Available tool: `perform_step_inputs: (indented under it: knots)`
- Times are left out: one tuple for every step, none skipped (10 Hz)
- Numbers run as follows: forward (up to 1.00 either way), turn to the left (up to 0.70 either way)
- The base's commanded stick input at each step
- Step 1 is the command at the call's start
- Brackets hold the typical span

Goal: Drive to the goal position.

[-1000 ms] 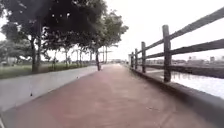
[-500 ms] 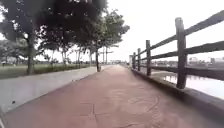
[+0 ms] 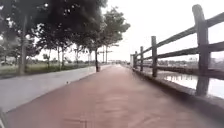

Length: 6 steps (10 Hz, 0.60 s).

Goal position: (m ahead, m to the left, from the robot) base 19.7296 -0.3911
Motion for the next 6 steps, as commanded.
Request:
perform_step_inputs:
  knots:
    - [1.0, 0.0]
    - [1.0, 0.0]
    - [1.0, 0.0]
    - [1.0, 0.0]
    - [1.0, 0.0]
    - [1.0, 0.0]
